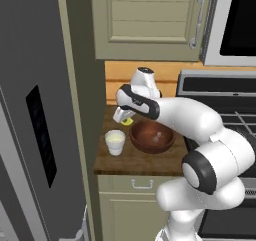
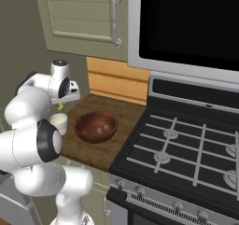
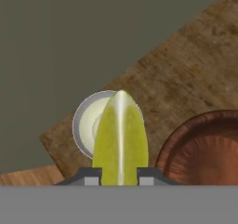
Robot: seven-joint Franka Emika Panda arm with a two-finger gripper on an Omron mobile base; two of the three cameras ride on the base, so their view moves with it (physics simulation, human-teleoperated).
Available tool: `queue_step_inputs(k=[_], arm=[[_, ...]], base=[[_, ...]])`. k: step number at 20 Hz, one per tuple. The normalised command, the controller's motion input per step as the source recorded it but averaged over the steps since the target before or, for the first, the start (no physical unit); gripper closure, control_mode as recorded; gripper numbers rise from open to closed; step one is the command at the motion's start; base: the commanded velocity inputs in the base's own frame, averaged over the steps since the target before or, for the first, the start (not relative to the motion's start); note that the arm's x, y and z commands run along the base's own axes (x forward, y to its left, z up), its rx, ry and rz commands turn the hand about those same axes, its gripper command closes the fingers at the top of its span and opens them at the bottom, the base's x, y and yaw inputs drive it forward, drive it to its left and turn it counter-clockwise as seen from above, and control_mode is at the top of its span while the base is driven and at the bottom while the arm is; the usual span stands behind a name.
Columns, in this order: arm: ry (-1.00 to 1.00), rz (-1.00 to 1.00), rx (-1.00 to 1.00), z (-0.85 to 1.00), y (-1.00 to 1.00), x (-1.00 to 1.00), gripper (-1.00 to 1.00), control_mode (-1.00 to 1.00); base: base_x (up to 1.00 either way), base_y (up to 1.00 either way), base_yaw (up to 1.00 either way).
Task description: Grab a lemon wedge from the fridge and one ice cube from the ice bowl, and put them in the glass of lemonade.
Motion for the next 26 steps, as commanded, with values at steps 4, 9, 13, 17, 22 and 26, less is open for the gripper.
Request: queue_step_inputs(k=[4,9,13,17,22,26], arm=[[0.0,0.0,0.0,-0.04,0.16,0.0,1.0,-1.0],[-0.01,-0.02,0.0,0.0,0.13,0.01,1.0,-1.0],[-0.08,-0.07,0.0,0.0,0.0,0.0,1.0,-1.0],[-0.06,-0.06,0.0,0.0,0.0,0.0,1.0,-1.0],[-0.01,0.0,0.0,-0.07,0.0,0.0,1.0,-1.0],[0.0,0.0,0.0,-0.16,0.0,0.0,1.0,-1.0]], base=[[0.0,0.0,0.0],[0.0,0.0,0.0],[0.0,0.0,0.0],[0.0,0.0,0.0],[0.0,0.0,0.0],[0.0,0.0,0.0]])
